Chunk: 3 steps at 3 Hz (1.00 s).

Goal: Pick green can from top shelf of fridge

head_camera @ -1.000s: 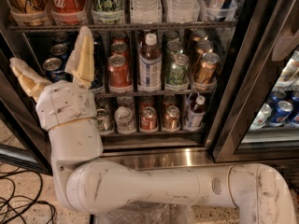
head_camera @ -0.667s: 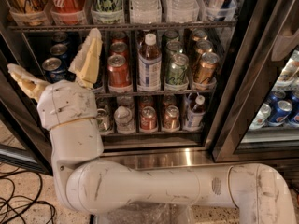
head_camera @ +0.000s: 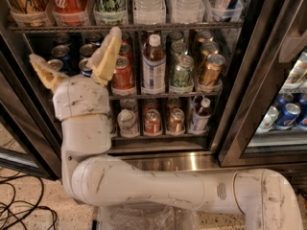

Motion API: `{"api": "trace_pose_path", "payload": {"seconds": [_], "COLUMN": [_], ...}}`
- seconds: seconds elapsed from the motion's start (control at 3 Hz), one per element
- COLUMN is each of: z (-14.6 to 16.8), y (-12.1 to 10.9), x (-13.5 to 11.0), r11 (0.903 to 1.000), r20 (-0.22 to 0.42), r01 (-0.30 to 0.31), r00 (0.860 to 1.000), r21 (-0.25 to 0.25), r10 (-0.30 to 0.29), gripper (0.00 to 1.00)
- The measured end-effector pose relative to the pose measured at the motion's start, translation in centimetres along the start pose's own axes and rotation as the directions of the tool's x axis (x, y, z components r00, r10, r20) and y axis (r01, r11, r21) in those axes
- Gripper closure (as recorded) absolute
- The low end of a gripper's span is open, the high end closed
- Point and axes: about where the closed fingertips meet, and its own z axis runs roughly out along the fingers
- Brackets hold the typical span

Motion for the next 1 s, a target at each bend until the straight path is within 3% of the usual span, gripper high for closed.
{"api": "trace_pose_path", "payload": {"seconds": [0.33, 0.67, 1.0], "z": [2.4, 4.3, 5.6], "y": [-3.4, -6.0, -7.5], "x": [1.6, 3.3, 4.4], "r11": [0.9881, 0.9671, 0.9569], "r20": [-0.027, -0.097, -0.145], "r01": [0.091, 0.141, 0.127], "r00": [0.996, 0.988, 0.985], "r21": [0.124, 0.212, 0.261], "r10": [-0.088, -0.122, -0.091], "gripper": [0.19, 0.17, 0.19]}}
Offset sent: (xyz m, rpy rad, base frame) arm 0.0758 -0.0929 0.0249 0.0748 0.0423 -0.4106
